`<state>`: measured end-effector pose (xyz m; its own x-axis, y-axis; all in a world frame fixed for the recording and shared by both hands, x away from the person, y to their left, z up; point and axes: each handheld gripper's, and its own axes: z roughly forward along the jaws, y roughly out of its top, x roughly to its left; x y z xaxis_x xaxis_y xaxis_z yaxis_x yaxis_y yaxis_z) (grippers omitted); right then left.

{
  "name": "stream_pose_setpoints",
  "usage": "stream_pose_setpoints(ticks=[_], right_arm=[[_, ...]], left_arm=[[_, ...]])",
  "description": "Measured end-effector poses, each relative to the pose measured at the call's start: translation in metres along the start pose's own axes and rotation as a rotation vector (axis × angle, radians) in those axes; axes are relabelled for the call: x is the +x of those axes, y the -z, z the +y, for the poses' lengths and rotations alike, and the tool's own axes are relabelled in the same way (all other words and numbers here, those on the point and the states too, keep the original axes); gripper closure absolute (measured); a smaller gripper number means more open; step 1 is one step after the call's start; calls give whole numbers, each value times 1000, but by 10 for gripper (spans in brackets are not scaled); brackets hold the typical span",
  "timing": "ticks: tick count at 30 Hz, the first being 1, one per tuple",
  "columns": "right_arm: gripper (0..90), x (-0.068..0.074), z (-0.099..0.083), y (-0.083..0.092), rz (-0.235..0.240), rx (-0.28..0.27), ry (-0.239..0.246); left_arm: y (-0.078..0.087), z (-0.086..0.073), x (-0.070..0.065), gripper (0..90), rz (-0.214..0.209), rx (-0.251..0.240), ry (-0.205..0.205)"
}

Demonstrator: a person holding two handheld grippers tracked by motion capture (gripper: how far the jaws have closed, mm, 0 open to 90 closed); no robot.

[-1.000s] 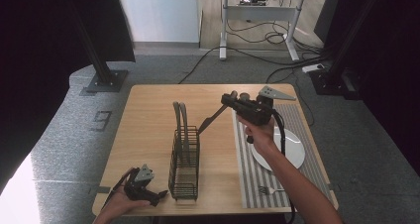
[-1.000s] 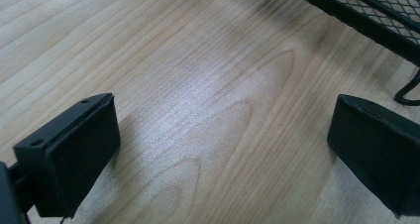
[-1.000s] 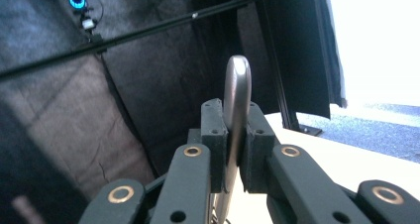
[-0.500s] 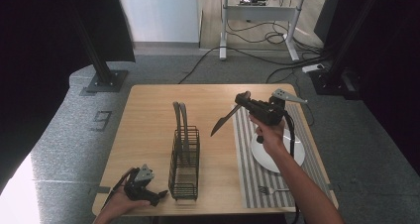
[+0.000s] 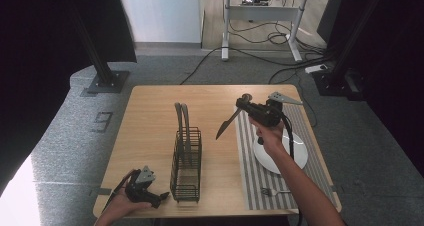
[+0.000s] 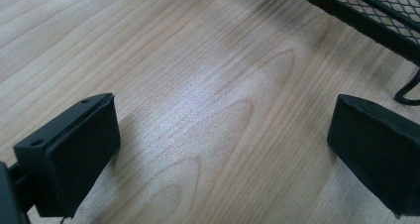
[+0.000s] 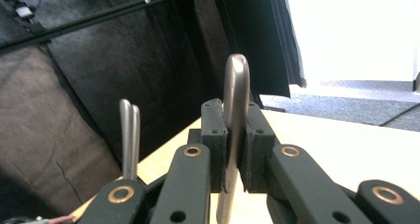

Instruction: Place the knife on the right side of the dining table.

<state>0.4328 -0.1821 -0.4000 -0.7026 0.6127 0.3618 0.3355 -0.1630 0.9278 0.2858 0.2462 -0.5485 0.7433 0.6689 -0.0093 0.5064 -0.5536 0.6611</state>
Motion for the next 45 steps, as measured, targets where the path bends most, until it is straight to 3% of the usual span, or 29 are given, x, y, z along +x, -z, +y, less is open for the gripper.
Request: stream_pose_setpoints(ticks=[10, 27, 45], right_arm=[[824, -16, -8, -7, -63, 34, 9], [824, -55, -6, 6, -196, -3, -8], [824, -71, -6, 13, -256, -11, -15]], left_arm=[[0, 0, 0, 0, -2, -1, -1], [0, 0, 0, 0, -1, 0, -2], [0, 0, 0, 0, -1, 0, -2]])
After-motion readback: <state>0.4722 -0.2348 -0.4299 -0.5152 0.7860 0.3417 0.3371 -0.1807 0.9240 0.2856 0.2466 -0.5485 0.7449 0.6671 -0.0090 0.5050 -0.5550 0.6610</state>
